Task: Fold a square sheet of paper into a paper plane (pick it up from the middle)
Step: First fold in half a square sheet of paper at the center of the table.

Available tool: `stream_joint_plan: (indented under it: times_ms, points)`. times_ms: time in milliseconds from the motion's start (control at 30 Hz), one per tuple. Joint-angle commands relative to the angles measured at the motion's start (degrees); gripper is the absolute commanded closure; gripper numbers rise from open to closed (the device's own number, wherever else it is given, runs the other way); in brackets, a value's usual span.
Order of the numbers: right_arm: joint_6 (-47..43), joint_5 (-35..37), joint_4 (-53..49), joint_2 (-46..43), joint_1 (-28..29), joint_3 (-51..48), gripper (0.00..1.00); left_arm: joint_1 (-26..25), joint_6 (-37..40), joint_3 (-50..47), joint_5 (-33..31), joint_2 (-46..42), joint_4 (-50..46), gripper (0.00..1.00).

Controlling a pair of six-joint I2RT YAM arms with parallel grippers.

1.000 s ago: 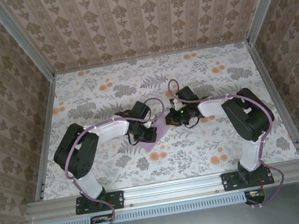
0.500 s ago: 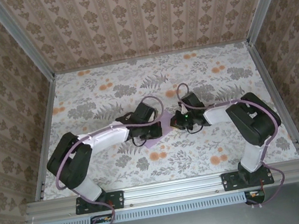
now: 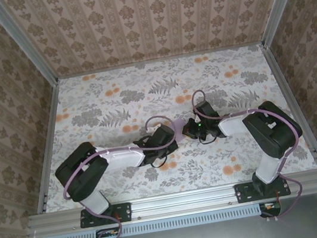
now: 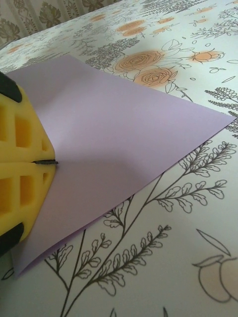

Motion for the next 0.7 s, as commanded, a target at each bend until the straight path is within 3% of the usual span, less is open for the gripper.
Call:
stream_joint_plan:
  times_ms: [0,467,667]
  points:
    - [0.6,2.3,-2.6,2.0,0.0,-1.7,1.00,-0.5,-3.8,-1.2,-5.2,0.1,4.5,1.00]
    - [0.7,2.9,-3.1,3.2,-0.4,-1.9,1.00,-2.1,-7.1,-4.0,-10.2,1.4,4.1,1.00]
    - [0.7,4.2,-4.2,3.2,-0.9,-2.6,1.00,-2.9,-11.9,-7.9,-12.9,0.6,3.7,1.00]
